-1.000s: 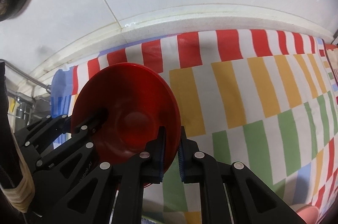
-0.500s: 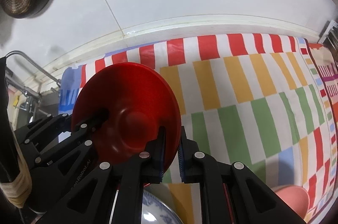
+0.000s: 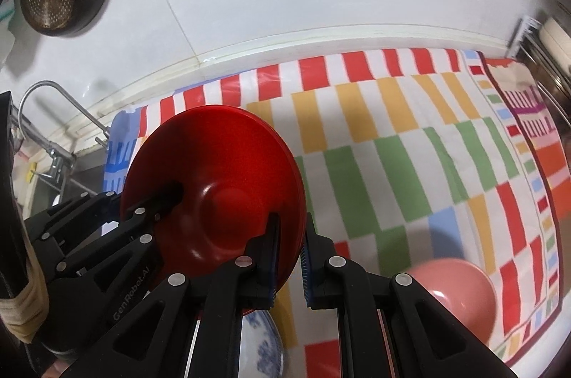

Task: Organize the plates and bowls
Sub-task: 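Lift the red bowl with both grippers and carry it over the pink bowl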

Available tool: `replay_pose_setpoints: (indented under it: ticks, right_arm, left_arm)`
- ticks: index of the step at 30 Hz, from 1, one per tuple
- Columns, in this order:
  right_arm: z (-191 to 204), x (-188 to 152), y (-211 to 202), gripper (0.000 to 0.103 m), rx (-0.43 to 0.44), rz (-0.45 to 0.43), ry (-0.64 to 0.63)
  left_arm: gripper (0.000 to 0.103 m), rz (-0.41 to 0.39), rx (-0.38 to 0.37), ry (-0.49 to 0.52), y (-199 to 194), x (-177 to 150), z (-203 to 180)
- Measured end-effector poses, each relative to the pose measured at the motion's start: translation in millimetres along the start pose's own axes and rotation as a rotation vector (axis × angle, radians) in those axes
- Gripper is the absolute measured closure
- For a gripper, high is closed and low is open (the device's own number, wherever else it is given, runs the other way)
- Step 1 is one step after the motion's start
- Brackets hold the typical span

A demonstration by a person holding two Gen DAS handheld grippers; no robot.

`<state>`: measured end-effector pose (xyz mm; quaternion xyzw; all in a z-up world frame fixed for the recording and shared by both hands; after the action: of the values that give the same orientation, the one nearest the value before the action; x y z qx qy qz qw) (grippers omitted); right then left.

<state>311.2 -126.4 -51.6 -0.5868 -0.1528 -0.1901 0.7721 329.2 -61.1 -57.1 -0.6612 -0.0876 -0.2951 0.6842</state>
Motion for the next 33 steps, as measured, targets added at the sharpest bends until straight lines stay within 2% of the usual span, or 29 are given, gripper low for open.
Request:
replay_pose_setpoints:
  ticks: [19,33]
  right_arm:
    - [-71,-57,-79,0.091,-0.079,-0.082,0.11]
    - [-123,-89,-90,0.091,-0.129,-0.057,0.201]
  left_arm:
    - [0.087,-0.033,-0.106,0.147,-40,-19,-93]
    - [0.087,0.032,-0.163,0.248,-31,-39,-154]
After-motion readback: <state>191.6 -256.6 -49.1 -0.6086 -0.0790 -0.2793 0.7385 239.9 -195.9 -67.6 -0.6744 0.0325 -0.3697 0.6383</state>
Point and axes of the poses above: each gripper's, at about its wrist camera, not at the fingertips, and y roughly the way its jaws point, z to its left, x to its top, the point moved 4 cm from there along y, roughly the way its jaws point, and after that the axes turned 9 degrees about x, right-handed, at the moved point
